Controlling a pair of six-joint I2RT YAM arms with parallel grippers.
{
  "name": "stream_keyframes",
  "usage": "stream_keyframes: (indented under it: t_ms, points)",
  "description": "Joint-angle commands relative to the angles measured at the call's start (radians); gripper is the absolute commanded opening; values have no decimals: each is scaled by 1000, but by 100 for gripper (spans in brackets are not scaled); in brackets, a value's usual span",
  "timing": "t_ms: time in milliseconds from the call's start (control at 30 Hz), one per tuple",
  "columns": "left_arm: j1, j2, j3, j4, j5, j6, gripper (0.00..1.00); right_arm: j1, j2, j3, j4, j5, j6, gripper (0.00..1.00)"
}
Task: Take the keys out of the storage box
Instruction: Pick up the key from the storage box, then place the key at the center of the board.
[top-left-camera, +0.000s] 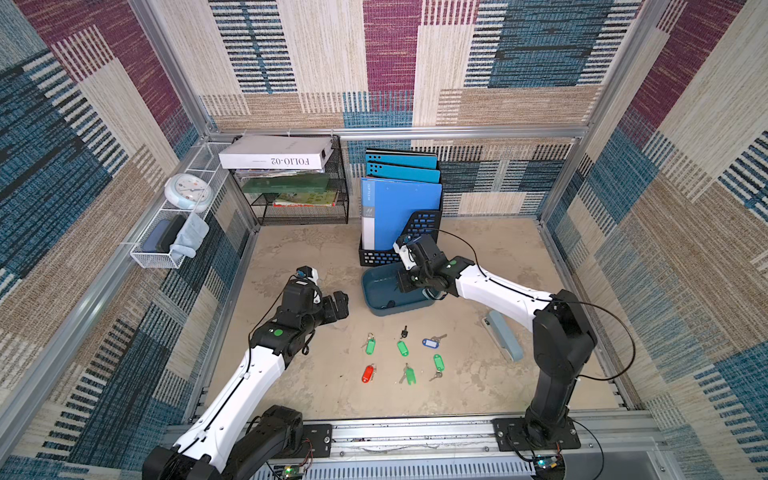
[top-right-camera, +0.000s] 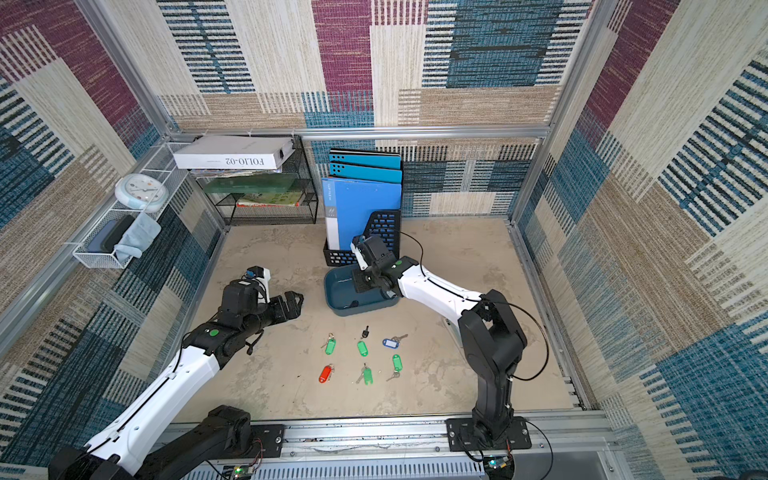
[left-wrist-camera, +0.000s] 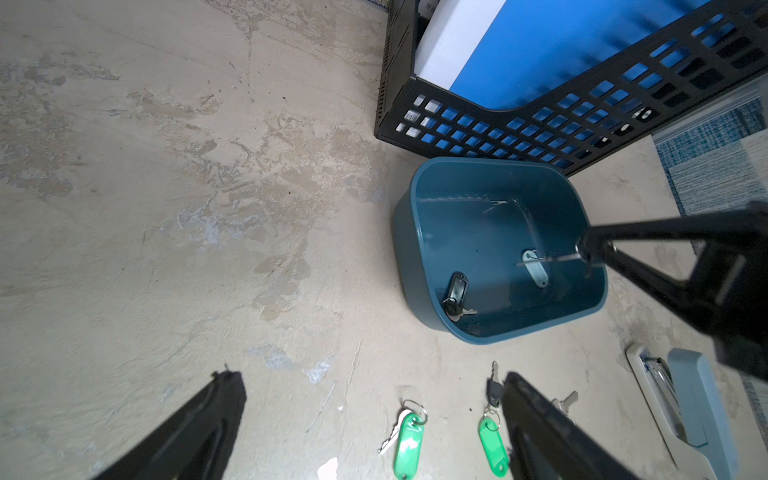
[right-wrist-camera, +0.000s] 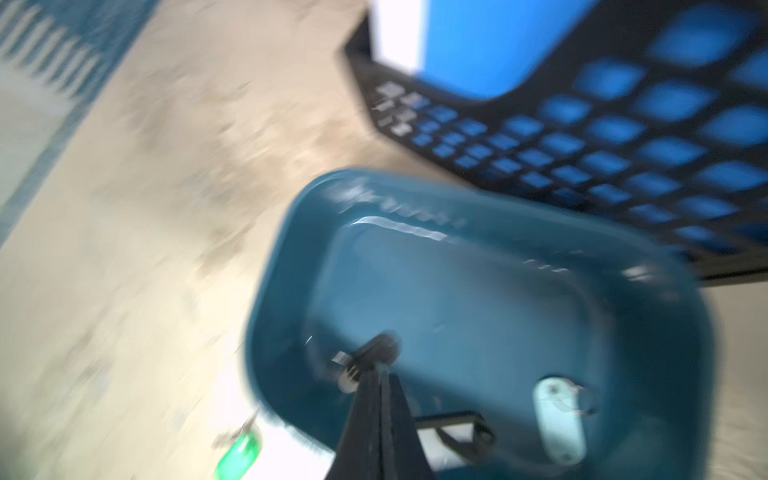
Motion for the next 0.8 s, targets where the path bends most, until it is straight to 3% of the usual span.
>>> stream_keyframes:
  t_ms: [0, 167, 300, 500, 767]
  points:
    - [2, -6, 1, -2, -7, -1, 99, 54, -93, -111, 129, -213, -81, 0]
    - [2, -10, 4, -12, -8, -14, 99, 196, -198, -259, 218, -350, -144, 0]
    - [2, -17, 2, -19, -11, -23, 99, 296, -199, -335, 259, -433, -150, 0]
    - [2, -37, -10, -23, -23, -26, 99, 404, -110, -371, 288, -453, -137, 0]
    - [2, -48, -21, -28, -26, -27, 99, 463, -14, -385, 333, -433, -109, 0]
